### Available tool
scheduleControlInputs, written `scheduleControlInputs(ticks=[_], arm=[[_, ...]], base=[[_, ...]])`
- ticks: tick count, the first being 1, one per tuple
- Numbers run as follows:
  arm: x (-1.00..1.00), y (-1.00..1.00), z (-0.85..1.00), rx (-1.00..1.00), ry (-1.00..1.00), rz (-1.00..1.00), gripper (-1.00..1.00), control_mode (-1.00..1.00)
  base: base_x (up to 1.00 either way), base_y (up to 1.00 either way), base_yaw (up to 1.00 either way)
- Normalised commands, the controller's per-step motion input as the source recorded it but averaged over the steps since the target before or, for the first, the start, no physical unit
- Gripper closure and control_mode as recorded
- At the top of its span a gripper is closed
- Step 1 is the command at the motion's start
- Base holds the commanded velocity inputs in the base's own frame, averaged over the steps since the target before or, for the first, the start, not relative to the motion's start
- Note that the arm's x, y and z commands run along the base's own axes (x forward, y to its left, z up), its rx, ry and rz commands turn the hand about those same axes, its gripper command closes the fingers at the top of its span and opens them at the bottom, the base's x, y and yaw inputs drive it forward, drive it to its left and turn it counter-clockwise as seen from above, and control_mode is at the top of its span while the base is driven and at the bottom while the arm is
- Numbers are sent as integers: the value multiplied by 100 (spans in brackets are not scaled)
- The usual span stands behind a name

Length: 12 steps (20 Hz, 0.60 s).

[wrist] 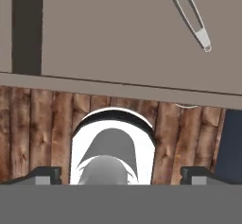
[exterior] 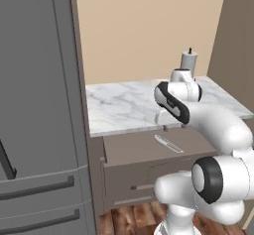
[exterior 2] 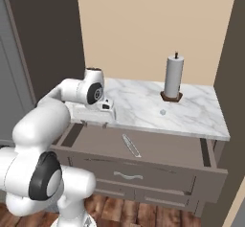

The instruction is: Pick the tongs from the drawer and place it on the counter.

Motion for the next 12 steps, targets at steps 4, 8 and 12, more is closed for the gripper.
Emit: scheduleControlInputs(ticks=[4, 8, 12], arm=[[8, -30, -82, 1, 9, 0, -100, -100], [30, -30, -61, 1, 1, 0, -100, -100], [44, -30, -52, 0, 0, 0, -100, -100]], base=[[0, 0, 0], [0, 0, 0], [0, 0, 0]])
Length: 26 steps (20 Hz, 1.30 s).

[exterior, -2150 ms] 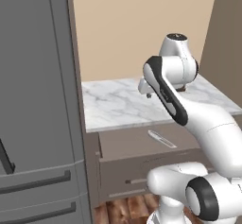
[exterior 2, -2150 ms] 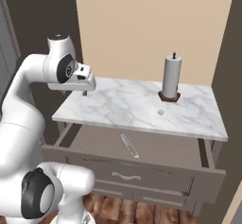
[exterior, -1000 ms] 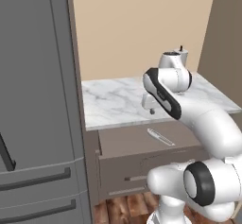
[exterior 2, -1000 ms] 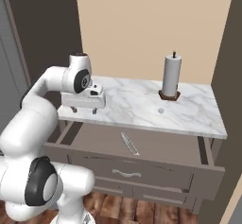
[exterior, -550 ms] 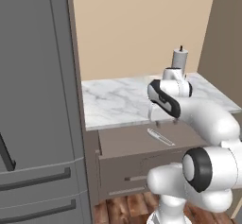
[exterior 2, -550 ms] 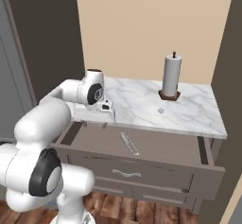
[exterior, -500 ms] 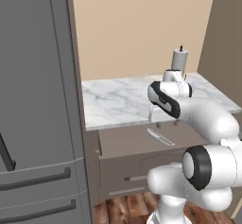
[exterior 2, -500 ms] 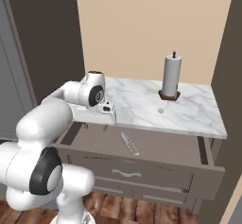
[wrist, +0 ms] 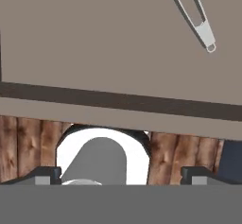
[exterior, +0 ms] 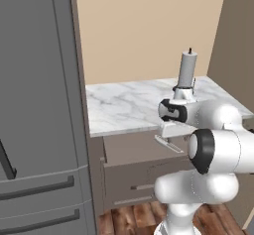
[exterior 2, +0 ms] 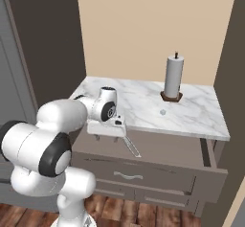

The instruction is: Pick the tongs from the drawer and place it on the counter.

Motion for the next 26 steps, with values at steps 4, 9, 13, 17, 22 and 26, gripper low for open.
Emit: scheduleControlInputs(ticks=[4, 9, 13, 17, 22, 26], arm=[[49, -29, -53, 0, 0, 0, -100, -100], [54, -28, -51, 0, 0, 0, -100, -100], [34, -36, -46, 0, 1, 0, -100, -100], [0, -42, -42, 0, 5, 0, -100, -100], [-16, -23, -52, 0, 13, -1, -100, -100], [-38, -18, -56, 0, 16, -1, -100, -100]], base=[[0, 0, 0], [0, 0, 0], [0, 0, 0], [0, 0, 0], [0, 0, 0], [0, 0, 0]])
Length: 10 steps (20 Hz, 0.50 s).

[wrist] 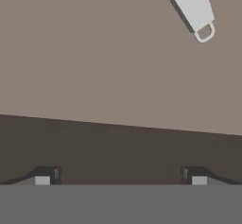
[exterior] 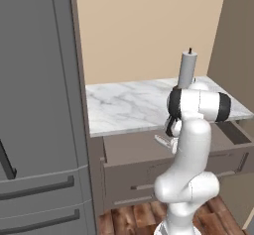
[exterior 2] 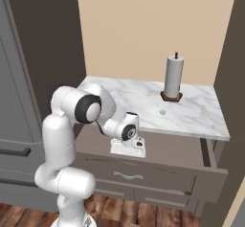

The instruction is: Pick the tongs from the drawer and place it on the counter.

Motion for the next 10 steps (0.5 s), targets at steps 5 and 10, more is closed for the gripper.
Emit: scheduleControlInputs(ticks=[5, 10], arm=[[-94, -30, -29, 9, 9, 0, -100, -100], [-100, -37, 1, 15, -4, 0, -100, -100]], base=[[0, 0, 0], [0, 0, 0]])
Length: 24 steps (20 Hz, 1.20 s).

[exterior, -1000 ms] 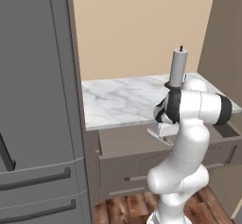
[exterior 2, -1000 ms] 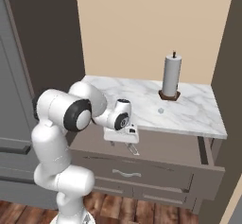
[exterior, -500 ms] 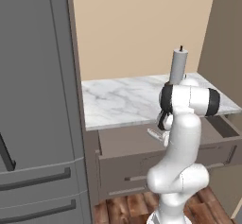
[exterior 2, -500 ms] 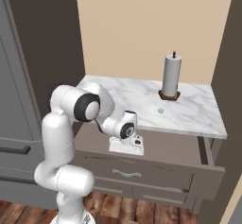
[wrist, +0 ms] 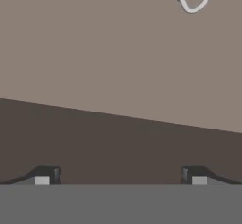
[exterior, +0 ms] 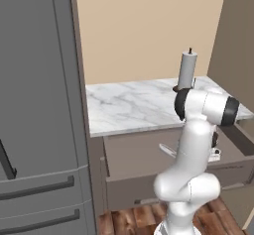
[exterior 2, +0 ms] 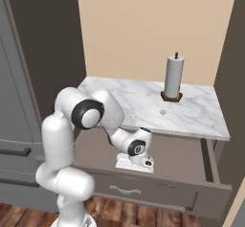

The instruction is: Pick the tongs from the drawer and place it on the counter.

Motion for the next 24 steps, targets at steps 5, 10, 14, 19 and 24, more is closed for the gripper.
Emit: scheduleControlInputs(ticks=[5, 10, 14, 19, 24], arm=[[-99, -15, 48, 6, -24, 9, -100, -100], [-26, 0, 100, 0, -24, 20, -100, -100], [12, 4, 99, 0, -4, 16, -100, -100], [38, 21, 66, 0, 0, 9, -100, -100], [49, 34, 14, 0, 0, 1, -100, -100]], base=[[0, 0, 0], [0, 0, 0], [0, 0, 0], [0, 0, 0], [0, 0, 0]])
